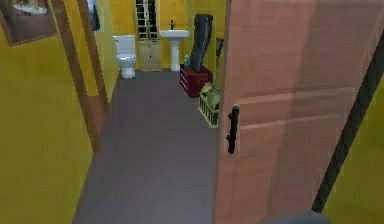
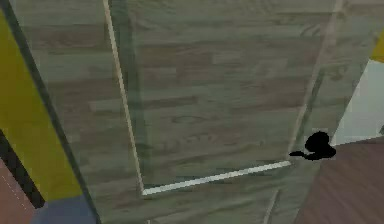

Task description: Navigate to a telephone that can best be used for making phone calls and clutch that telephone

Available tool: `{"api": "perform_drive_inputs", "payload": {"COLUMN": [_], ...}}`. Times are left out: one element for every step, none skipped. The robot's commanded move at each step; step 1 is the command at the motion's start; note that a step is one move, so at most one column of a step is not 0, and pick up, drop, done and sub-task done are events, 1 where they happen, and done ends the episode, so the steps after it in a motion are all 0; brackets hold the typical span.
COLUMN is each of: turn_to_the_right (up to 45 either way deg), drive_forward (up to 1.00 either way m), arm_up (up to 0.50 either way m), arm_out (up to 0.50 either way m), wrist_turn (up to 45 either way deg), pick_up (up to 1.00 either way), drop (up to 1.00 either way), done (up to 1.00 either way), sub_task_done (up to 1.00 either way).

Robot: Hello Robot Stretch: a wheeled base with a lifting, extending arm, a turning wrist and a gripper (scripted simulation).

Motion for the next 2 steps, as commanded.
{"api": "perform_drive_inputs", "payload": {"turn_to_the_right": [-12.0, 0.0], "drive_forward": [0.00, 0.30], "arm_up": [0.00, 0.00], "arm_out": [0.00, 0.00], "wrist_turn": [0.0, 0.0], "pick_up": [0.00, 0.00], "drop": [0.00, 0.00], "done": [0.00, 0.00], "sub_task_done": [0.00, 0.00]}}
